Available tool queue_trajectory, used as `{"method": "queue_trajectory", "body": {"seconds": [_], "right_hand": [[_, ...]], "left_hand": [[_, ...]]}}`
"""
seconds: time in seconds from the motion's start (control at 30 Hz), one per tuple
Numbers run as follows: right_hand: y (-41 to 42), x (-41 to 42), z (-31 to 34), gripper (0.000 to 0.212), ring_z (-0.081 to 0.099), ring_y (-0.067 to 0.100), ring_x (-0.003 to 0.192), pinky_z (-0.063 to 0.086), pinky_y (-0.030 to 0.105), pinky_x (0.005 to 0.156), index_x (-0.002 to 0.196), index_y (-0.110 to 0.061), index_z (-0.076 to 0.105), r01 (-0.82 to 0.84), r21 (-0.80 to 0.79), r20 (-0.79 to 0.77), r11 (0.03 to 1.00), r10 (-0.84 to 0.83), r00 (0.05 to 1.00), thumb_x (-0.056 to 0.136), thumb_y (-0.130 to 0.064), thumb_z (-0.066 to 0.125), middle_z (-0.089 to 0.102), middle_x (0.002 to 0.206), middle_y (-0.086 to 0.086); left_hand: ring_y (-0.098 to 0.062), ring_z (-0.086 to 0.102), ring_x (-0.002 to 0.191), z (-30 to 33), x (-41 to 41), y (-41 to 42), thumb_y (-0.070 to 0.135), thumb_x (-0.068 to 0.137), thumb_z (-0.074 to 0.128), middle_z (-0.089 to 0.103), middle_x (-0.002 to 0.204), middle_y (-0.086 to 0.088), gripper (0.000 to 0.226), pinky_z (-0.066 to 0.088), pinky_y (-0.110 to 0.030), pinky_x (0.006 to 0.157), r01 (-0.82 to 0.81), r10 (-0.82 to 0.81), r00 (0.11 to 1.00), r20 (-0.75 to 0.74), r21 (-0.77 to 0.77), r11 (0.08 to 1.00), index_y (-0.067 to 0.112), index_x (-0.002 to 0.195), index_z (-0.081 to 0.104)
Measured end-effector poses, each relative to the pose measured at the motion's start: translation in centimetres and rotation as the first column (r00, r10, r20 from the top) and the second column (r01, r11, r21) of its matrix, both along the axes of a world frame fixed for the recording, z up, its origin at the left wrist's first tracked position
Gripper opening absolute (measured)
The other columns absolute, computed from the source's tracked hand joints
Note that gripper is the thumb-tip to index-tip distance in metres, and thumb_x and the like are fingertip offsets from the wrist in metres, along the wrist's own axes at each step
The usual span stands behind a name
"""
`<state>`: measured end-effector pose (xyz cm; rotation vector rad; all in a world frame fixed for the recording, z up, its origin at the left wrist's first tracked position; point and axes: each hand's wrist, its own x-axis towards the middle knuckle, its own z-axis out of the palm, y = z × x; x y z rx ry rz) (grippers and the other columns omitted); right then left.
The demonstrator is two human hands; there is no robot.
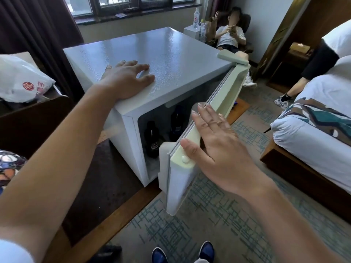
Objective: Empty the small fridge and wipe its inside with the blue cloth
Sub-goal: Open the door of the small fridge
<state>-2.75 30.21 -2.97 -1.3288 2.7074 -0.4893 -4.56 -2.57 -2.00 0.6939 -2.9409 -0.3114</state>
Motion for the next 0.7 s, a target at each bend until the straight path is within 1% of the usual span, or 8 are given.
{"method": "queue_trajectory", "body": {"seconds": [0.1,0.2,0.27,0.37,0.43,0.5,0.57,0.7], "right_hand": [[0.9,0.5,2.2,0.074,-0.021,0.010,0.158,-0.013,0.030,0.127,0.165,-0.018,-0.006,0.069,0.226,-0.011,0.972,-0.069,0.998,0.107,-0.061,0.013,-0.017,0.173,0.000],[0.6,0.8,3.7,0.077,-0.010,0.021,0.161,-0.007,0.035,0.128,0.165,-0.012,-0.002,0.122,0.344,-0.067,0.931,-0.105,0.992,0.107,-0.059,0.016,-0.009,0.174,0.011],[0.6,1.2,4.0,0.084,-0.008,0.023,0.162,-0.002,0.036,0.129,0.165,-0.010,0.000,0.142,0.368,-0.081,0.919,-0.121,0.989,0.105,-0.065,0.018,-0.007,0.174,0.013],[1.9,1.6,4.1,0.089,-0.012,0.018,0.161,0.006,0.037,0.128,0.166,-0.012,0.000,0.159,0.379,-0.051,0.912,-0.151,0.987,0.101,-0.070,0.019,-0.011,0.174,0.007],[3.2,1.4,4.1,0.091,-0.012,0.018,0.161,0.003,0.036,0.129,0.166,-0.012,0.000,0.171,0.401,-0.083,0.900,-0.150,0.985,0.100,-0.073,0.018,-0.010,0.174,0.007],[4.2,1.0,4.1,0.098,-0.008,0.020,0.162,-0.003,0.038,0.130,0.165,-0.010,-0.001,0.196,0.412,-0.130,0.890,-0.155,0.979,0.096,-0.079,0.013,-0.006,0.175,0.010],[4.9,0.6,4.2,0.107,-0.001,0.022,0.162,-0.004,0.040,0.132,0.165,-0.008,0.000,0.254,0.384,-0.139,0.888,-0.217,0.966,0.091,-0.084,0.008,0.002,0.175,0.012],[6.6,0.2,3.3,0.111,-0.005,0.025,0.162,-0.005,0.041,0.131,0.164,-0.006,-0.003,0.389,0.317,-0.121,0.865,-0.370,0.921,0.088,-0.084,0.015,-0.002,0.174,0.015]], "left_hand": [[-0.023,0.017,0.158,0.1,0.0,0.1,0.076,0.097,0.032,0.024,0.170,0.000,0.069,0.013,-0.060,0.125,0.003,-0.003,1.000,-0.006,0.007,1.000,0.043,0.157,0.032],[-0.023,0.018,0.158,0.3,0.2,0.3,0.074,0.098,0.034,0.024,0.170,0.000,0.068,0.014,-0.059,0.125,-0.003,0.004,1.000,-0.011,0.029,1.000,0.041,0.157,0.034],[-0.023,0.019,0.158,0.5,0.4,0.5,0.072,0.099,0.035,0.025,0.170,0.000,0.067,0.015,-0.058,0.126,-0.005,0.005,1.000,-0.017,0.036,0.999,0.039,0.157,0.035],[-0.022,0.021,0.157,0.8,0.6,0.7,0.068,0.101,0.038,0.027,0.169,0.001,0.064,0.016,-0.050,0.127,-0.003,0.004,1.000,-0.029,0.036,0.999,0.037,0.157,0.038],[-0.023,0.026,0.155,0.9,0.6,0.6,0.062,0.103,0.041,0.030,0.168,0.000,0.060,0.020,-0.043,0.124,0.000,0.003,0.999,-0.054,0.071,0.997,0.033,0.155,0.042],[-0.024,0.029,0.154,0.9,0.6,0.6,0.059,0.104,0.043,0.034,0.167,-0.001,0.059,0.024,-0.041,0.122,0.003,0.002,0.998,-0.063,0.078,0.997,0.029,0.155,0.044],[-0.024,0.029,0.154,0.9,0.5,0.7,0.060,0.103,0.043,0.034,0.167,-0.002,0.061,0.024,-0.042,0.122,0.010,-0.007,0.999,-0.049,0.053,0.999,0.028,0.156,0.042],[-0.024,0.023,0.157,0.6,0.5,0.7,0.067,0.103,0.034,0.027,0.169,-0.001,0.064,0.020,-0.045,0.125,0.015,-0.014,1.000,-0.028,0.036,0.999,0.038,0.160,0.029]]}}
